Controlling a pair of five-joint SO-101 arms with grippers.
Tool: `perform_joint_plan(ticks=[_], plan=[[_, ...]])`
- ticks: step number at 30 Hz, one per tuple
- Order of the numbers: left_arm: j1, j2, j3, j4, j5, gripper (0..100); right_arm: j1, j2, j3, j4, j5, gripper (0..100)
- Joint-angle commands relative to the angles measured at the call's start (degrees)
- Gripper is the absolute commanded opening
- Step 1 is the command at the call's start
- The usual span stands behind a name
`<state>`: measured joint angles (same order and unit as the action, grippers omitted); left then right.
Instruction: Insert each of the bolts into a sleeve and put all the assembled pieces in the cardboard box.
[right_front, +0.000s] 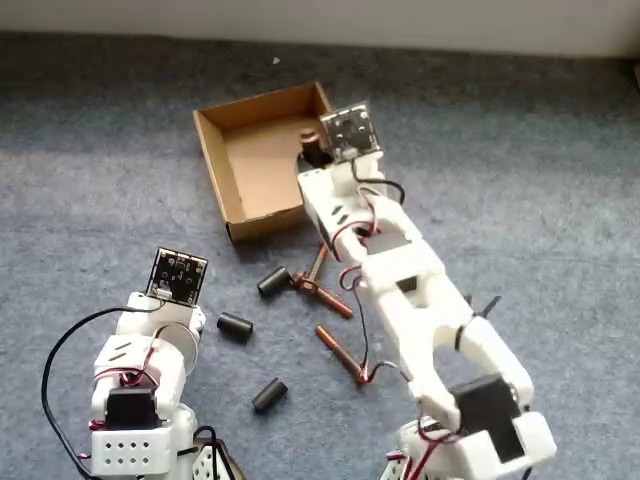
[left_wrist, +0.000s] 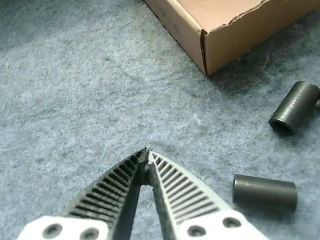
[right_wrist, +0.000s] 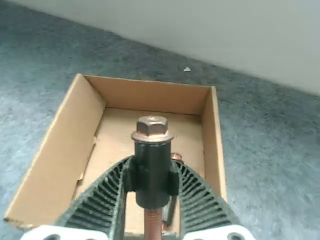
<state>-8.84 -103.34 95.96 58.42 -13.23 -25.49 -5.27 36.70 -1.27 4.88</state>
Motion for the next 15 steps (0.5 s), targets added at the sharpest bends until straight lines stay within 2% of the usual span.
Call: perform_joint_plan(ticks=[1,6,15], plan=[[-0.57,-0.22,1.10,-1.23,-0.53,1,2.59,6.37,-8.31,-3.74,0.35,0.5],[-0.57,-0.22,1.10,-1.23,-0.53,1,4.18,14.64,-12.70,-7.87,0.35,0.5],[-0.57,-0.13,1.10,-1.23,-0.53,1,4.09,17.45,-12.88,-8.48,0.35,0.6]])
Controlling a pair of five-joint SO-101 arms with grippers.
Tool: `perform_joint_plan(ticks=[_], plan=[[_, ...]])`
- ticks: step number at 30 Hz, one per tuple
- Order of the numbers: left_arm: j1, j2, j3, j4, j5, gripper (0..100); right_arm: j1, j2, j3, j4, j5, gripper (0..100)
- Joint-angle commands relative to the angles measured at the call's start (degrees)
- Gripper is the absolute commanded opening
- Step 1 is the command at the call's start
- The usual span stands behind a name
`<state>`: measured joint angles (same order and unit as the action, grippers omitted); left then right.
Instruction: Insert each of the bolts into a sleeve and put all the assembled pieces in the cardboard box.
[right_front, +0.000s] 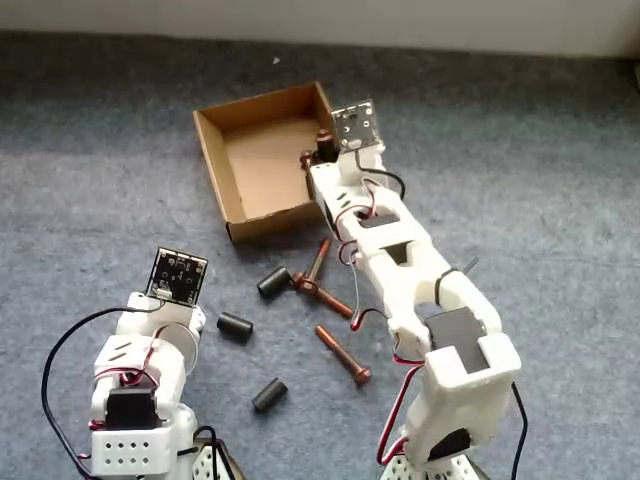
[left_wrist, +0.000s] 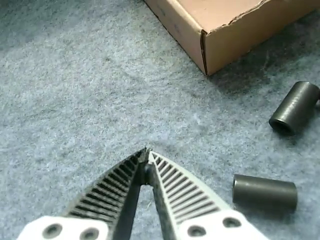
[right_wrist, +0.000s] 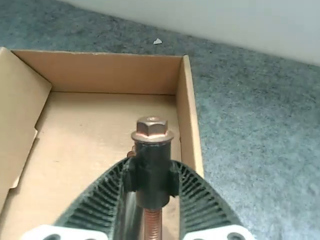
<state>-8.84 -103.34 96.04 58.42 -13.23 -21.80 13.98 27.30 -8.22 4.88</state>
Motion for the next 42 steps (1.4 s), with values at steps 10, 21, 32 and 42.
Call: perform_joint_plan(ticks=[10,21,32,42], plan=[[-0.57,-0.13,1.01,-1.23,-0.53,1,-0.31,-1.63,-3.91,14.37,0.09,6.3],[-0.66,-0.13,1.01,-1.23,-0.53,1,-1.71,-6.46,-3.82,20.79,0.35,14.2],[-0.75,-0.13,1.01,-1.23,-0.62,1,-6.99,-27.74,-3.65,43.38,0.09,14.2],[-0.75,-0.13,1.01,-1.23,-0.62,1,-9.54,-37.67,7.16,44.35,-0.44,14.2]])
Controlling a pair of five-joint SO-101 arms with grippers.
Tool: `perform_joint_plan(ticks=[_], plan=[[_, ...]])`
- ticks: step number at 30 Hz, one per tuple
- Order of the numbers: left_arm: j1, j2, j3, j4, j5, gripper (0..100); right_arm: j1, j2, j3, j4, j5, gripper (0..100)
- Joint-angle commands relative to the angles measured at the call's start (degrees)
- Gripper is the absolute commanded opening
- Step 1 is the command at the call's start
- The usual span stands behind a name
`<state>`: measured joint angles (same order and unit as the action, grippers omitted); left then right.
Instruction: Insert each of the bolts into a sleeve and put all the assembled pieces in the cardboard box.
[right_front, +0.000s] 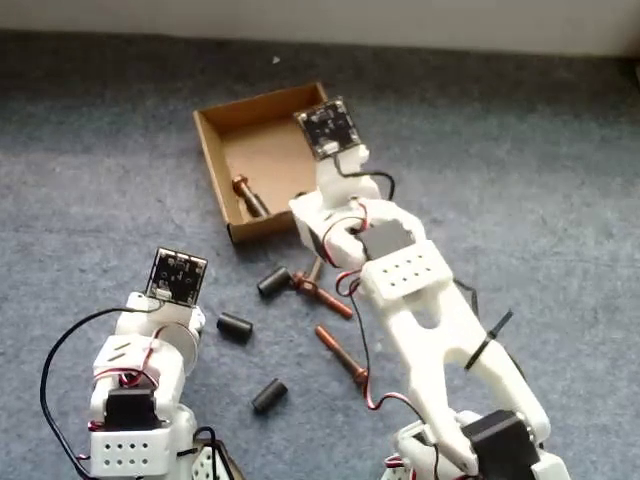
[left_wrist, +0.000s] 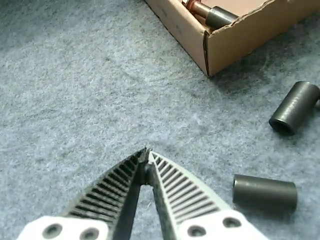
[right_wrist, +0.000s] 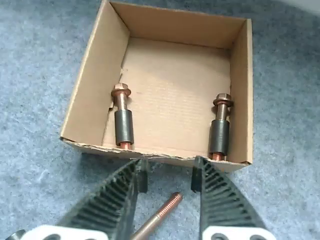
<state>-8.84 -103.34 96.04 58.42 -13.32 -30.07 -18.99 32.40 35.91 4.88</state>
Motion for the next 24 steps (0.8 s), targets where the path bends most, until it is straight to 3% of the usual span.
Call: perform_joint_plan(ticks=[1,5,12,24], plan=[[-0.75,-0.13,1.01,-1.23,-0.53,1,-1.89,-5.58,3.82,0.22,-2.20,14.2],[-0.75,-0.13,1.01,-1.23,-0.53,1,-5.67,-7.43,9.10,2.07,-17.85,14.2],[-0.75,-0.13,1.01,-1.32,-0.53,1,-11.91,-0.31,4.53,13.49,-36.31,14.6],[-0.75,-0.13,1.01,-1.32,-0.53,1,-13.85,20.53,-11.82,15.16,-50.99,14.6]])
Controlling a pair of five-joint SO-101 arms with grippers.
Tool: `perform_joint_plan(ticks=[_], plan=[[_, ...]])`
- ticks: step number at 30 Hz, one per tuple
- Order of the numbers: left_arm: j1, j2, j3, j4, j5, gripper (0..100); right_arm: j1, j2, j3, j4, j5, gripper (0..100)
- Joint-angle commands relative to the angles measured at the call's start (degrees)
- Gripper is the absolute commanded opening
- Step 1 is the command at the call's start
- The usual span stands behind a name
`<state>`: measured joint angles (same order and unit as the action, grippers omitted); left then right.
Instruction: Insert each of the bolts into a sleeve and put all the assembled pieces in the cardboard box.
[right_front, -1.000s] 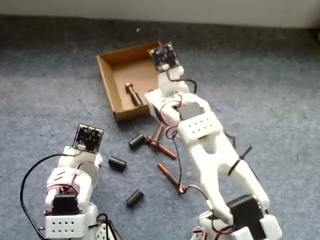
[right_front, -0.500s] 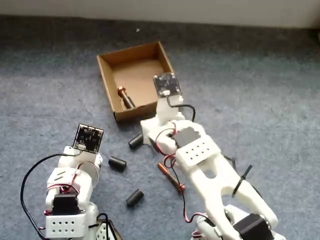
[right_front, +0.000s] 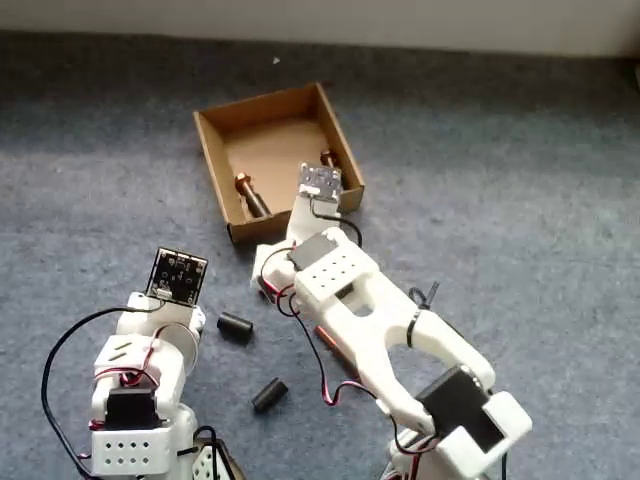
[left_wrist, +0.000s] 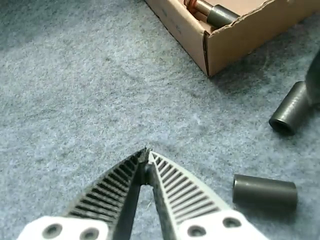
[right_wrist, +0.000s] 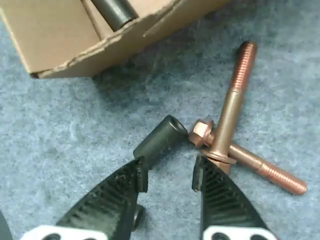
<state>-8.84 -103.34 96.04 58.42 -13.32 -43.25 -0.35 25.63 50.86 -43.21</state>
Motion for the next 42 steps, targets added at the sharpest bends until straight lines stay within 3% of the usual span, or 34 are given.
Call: perform_joint_plan(ticks=[1,18,24,31,42], plan=[[-0.75,-0.13,1.01,-1.32,-0.53,1,-0.66,3.30,-6.55,0.22,-3.60,14.6],[-0.75,-0.13,1.01,-1.23,-0.53,1,-1.01,21.76,-16.22,0.48,-7.12,14.1],[-0.75,-0.13,1.01,-1.23,-0.53,1,-1.01,21.67,-16.66,4.44,-6.68,1.1],[-0.75,-0.13,1.01,-1.23,-0.53,1,-0.22,18.51,-16.66,9.10,-6.51,0.8],[-2.51,-0.13,1.01,-1.49,-0.53,1,4.62,-6.64,-12.18,17.89,11.78,0.5]])
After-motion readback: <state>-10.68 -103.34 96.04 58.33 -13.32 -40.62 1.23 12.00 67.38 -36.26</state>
